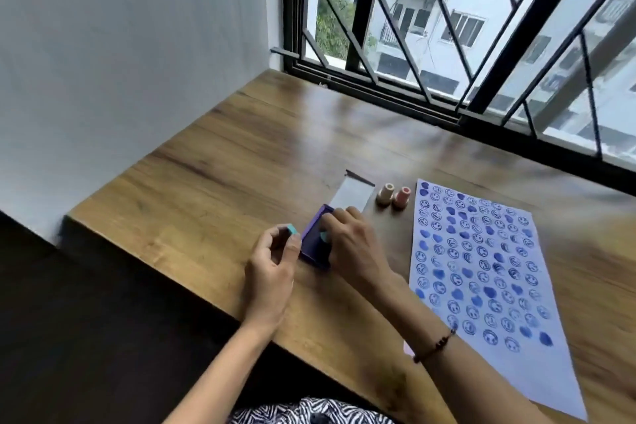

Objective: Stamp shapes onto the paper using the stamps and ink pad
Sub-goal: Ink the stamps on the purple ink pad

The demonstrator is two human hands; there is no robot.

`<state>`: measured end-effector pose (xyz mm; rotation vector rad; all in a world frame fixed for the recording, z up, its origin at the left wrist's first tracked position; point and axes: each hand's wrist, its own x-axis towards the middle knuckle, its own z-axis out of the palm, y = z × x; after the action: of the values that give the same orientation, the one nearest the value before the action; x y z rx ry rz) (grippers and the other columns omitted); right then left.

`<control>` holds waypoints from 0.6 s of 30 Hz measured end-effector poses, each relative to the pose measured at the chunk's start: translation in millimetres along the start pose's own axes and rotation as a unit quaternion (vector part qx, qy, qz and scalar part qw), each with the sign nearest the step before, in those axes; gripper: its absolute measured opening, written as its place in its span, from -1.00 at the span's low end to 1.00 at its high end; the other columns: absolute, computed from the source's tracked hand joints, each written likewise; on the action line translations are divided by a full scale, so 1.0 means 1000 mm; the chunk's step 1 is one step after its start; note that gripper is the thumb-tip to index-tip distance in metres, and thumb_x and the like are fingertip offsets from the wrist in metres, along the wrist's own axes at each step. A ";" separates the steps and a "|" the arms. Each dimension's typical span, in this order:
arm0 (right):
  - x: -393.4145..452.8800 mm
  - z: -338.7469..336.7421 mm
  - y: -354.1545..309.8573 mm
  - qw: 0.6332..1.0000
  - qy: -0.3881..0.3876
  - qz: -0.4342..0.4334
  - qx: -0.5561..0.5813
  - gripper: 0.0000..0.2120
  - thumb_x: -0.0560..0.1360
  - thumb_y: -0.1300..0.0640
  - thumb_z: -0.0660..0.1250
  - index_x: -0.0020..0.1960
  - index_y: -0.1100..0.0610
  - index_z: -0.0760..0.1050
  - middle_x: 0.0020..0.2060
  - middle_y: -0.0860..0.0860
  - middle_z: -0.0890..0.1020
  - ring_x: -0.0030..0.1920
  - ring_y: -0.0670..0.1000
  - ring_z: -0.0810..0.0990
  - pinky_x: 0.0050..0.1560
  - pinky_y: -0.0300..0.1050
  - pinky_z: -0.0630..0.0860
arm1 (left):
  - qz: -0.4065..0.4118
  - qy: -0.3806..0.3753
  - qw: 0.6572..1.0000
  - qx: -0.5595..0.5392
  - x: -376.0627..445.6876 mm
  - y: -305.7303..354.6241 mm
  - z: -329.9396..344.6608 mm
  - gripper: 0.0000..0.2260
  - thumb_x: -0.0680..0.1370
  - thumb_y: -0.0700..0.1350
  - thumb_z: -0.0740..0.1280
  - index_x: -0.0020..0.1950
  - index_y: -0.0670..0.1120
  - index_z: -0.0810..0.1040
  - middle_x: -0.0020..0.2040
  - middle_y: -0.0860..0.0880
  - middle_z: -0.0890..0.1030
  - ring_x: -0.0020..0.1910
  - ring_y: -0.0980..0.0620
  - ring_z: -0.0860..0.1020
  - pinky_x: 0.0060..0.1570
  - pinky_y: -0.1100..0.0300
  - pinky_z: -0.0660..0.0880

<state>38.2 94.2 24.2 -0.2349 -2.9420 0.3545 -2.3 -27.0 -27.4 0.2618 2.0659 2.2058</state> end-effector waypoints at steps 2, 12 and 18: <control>0.011 -0.009 0.006 0.999 -0.001 0.020 0.029 -0.81 0.32 0.40 0.24 -0.10 0.25 0.48 -0.10 0.19 0.60 -0.10 0.18 0.48 -0.22 -0.04 0.34 | 0.001 -0.002 1.000 0.004 0.003 0.000 0.002 -0.86 0.50 -0.15 0.33 -0.13 0.11 0.54 -0.16 0.14 0.60 -0.23 0.33 0.55 -0.19 0.50 0.45; 0.020 -0.011 0.005 0.999 -0.024 -0.012 0.033 -0.86 0.32 0.37 0.29 -0.14 0.23 0.45 -0.14 0.19 0.56 -0.18 0.21 0.53 -0.32 -0.14 0.25 | -0.004 -0.003 1.000 0.021 0.003 0.001 0.002 -0.91 0.49 -0.11 0.31 -0.10 0.09 0.50 -0.16 0.12 0.58 -0.24 0.34 0.54 -0.19 0.51 0.43; 0.021 -0.015 0.002 0.998 -0.043 -0.005 0.049 -0.79 0.31 0.40 0.26 -0.09 0.22 0.47 -0.10 0.18 0.55 -0.17 0.22 0.53 -0.33 -0.06 0.37 | 0.011 0.013 1.000 0.026 0.001 -0.001 0.002 -0.92 0.43 0.03 0.28 -0.10 0.12 0.51 -0.15 0.12 0.60 -0.20 0.28 0.56 -0.15 0.45 0.46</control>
<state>21.0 103.4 40.5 -0.1952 -2.9980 0.5179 -2.8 -24.6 -28.0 0.2634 2.1469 2.1814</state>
